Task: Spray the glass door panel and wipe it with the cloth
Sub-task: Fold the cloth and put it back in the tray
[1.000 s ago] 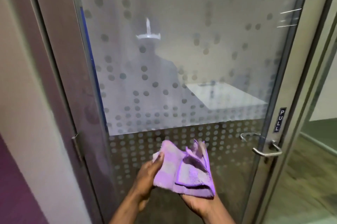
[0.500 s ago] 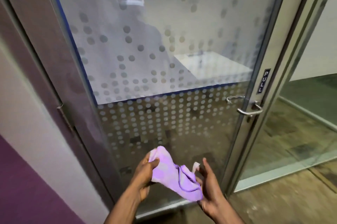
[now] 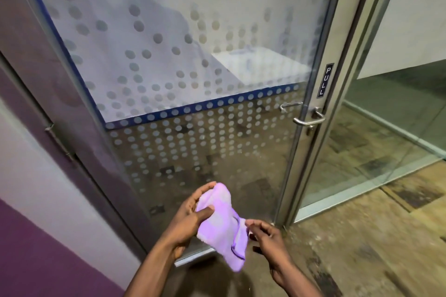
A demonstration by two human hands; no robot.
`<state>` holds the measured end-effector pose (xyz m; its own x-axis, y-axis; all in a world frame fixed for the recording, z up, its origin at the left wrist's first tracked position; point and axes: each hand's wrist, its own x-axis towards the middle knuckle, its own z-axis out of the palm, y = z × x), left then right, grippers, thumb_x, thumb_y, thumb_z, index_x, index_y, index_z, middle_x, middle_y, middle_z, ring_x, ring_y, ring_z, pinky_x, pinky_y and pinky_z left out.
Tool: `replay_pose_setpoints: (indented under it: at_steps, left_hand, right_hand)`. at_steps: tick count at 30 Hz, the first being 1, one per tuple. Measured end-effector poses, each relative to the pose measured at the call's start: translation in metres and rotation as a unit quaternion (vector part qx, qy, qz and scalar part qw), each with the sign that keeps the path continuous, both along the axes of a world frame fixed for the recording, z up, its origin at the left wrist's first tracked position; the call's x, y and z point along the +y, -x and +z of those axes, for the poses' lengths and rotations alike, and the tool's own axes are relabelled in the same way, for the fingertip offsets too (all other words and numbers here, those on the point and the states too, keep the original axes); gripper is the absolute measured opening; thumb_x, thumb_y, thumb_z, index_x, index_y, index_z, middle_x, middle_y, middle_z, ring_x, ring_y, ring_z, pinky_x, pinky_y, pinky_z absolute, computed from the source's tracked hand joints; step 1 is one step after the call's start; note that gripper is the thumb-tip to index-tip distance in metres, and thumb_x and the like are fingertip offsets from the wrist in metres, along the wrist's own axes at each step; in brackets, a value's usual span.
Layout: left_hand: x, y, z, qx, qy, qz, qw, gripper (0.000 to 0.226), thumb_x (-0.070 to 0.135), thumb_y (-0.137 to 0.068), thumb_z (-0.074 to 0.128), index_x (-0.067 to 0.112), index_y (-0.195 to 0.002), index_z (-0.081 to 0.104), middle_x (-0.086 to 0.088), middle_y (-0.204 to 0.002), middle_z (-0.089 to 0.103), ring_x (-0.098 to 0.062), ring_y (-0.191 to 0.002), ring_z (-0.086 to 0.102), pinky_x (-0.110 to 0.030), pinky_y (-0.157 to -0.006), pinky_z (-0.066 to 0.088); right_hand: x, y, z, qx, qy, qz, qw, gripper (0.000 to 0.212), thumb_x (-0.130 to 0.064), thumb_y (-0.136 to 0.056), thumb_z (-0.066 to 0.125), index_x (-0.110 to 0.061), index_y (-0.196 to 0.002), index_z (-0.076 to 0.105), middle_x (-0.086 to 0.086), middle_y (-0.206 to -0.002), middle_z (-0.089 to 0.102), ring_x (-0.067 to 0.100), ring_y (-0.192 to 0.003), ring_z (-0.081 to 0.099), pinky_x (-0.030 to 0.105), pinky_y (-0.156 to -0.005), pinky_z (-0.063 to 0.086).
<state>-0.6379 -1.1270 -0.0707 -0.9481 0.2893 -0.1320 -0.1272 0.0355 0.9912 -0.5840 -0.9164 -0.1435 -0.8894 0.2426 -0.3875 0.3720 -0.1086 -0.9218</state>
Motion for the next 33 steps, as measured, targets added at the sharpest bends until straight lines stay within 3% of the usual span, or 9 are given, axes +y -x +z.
replay_pose_setpoints:
  at_steps: [4, 8, 12, 18, 23, 25, 28, 31, 33]
  left_hand:
    - [0.02, -0.016, 0.006, 0.021, 0.031, -0.04, 0.998, 0.053, 0.009, -0.081, 0.063, 0.019, -0.134, 0.062, 0.003, -0.132, 0.071, -0.008, -0.12, 0.065, -0.018, -0.095, 0.051]
    - [0.039, -0.026, 0.011, 0.044, 0.043, -0.085, 0.994, 0.05, 0.002, -0.085, 0.061, 0.016, -0.133, 0.063, -0.004, -0.13, 0.072, -0.014, -0.117, 0.067, -0.025, -0.099, 0.052]
    - [0.068, -0.037, 0.015, 0.059, 0.058, -0.147, 0.986, 0.045, -0.003, -0.091, 0.062, 0.015, -0.132, 0.064, -0.009, -0.13, 0.071, -0.02, -0.121, 0.066, -0.03, -0.103, 0.052]
    - [0.126, -0.061, 0.024, 0.029, 0.058, -0.137, 0.988, 0.041, 0.029, -0.088, 0.063, 0.015, -0.126, 0.068, -0.003, -0.122, 0.076, -0.012, -0.111, 0.068, -0.021, -0.093, 0.055]
    - [0.155, -0.075, 0.023, -0.061, 0.012, -0.108, 0.992, 0.07, 0.006, -0.064, 0.058, 0.023, -0.131, 0.064, 0.0, -0.112, 0.076, -0.017, -0.094, 0.063, -0.03, -0.081, 0.052]
    - [0.164, -0.08, 0.025, -0.045, 0.013, -0.089, 0.995, 0.069, 0.006, -0.063, 0.062, 0.027, -0.129, 0.063, 0.001, -0.114, 0.076, -0.017, -0.097, 0.068, -0.031, -0.082, 0.057]
    - [0.177, -0.08, 0.02, 0.089, 0.153, -0.046, 0.983, 0.047, 0.008, -0.077, 0.076, 0.033, -0.116, 0.068, 0.001, -0.114, 0.078, -0.014, -0.104, 0.074, -0.04, -0.098, 0.059]
    - [0.196, -0.086, 0.02, 0.203, 0.34, -0.003, 0.918, 0.015, 0.02, -0.084, 0.08, 0.032, -0.092, 0.079, 0.005, -0.089, 0.082, -0.007, -0.081, 0.075, -0.025, -0.078, 0.058]
    - [0.209, -0.092, 0.029, 0.244, 0.419, 0.011, 0.874, 0.005, 0.033, -0.081, 0.081, 0.028, -0.083, 0.081, 0.001, -0.08, 0.08, -0.014, -0.077, 0.073, -0.027, -0.07, 0.052]
  right_hand:
    - [0.013, -0.005, 0.014, 0.083, -0.045, -0.048, 0.994, 0.012, -0.019, -0.093, 0.074, -0.019, -0.104, 0.078, -0.009, -0.107, 0.078, 0.013, -0.106, 0.069, 0.005, -0.074, 0.049]
    - [0.028, -0.005, 0.044, 0.18, -0.06, 0.08, 0.979, 0.043, -0.022, -0.088, 0.081, -0.028, -0.129, 0.068, -0.016, -0.124, 0.074, 0.001, -0.117, 0.066, 0.02, -0.09, 0.056]
    - [0.052, -0.014, 0.057, 0.231, -0.083, 0.061, 0.968, 0.027, -0.015, -0.084, 0.084, -0.016, -0.11, 0.078, -0.003, -0.107, 0.081, 0.008, -0.099, 0.074, 0.025, -0.085, 0.056]
    - [0.111, -0.055, 0.066, 0.257, -0.118, -0.017, 0.959, 0.012, -0.005, -0.081, 0.085, -0.014, -0.086, 0.079, 0.0, -0.089, 0.081, 0.011, -0.084, 0.073, 0.027, -0.082, 0.057]
    - [0.17, -0.106, 0.078, 0.281, -0.142, -0.072, 0.946, 0.017, 0.0, -0.082, 0.082, -0.013, -0.078, 0.073, 0.001, -0.079, 0.076, 0.009, -0.075, 0.069, 0.019, -0.075, 0.054]
    - [0.195, -0.127, 0.082, 0.282, -0.135, -0.111, 0.943, 0.015, 0.003, -0.083, 0.081, -0.009, -0.079, 0.072, 0.001, -0.077, 0.075, 0.006, -0.071, 0.066, 0.015, -0.072, 0.053]
    - [0.233, -0.154, 0.085, 0.277, -0.143, -0.143, 0.939, 0.015, 0.005, -0.084, 0.079, -0.007, -0.08, 0.071, -0.004, -0.074, 0.074, 0.003, -0.069, 0.065, 0.013, -0.07, 0.052]
    - [0.266, -0.18, 0.087, 0.262, -0.143, -0.161, 0.941, 0.017, 0.003, -0.084, 0.08, -0.011, -0.08, 0.071, -0.007, -0.074, 0.073, 0.003, -0.068, 0.065, 0.012, -0.067, 0.053]
    - [0.285, -0.194, 0.089, 0.246, -0.155, -0.159, 0.944, 0.017, -0.001, -0.083, 0.082, -0.014, -0.079, 0.072, -0.007, -0.074, 0.073, 0.005, -0.068, 0.064, 0.015, -0.064, 0.053]
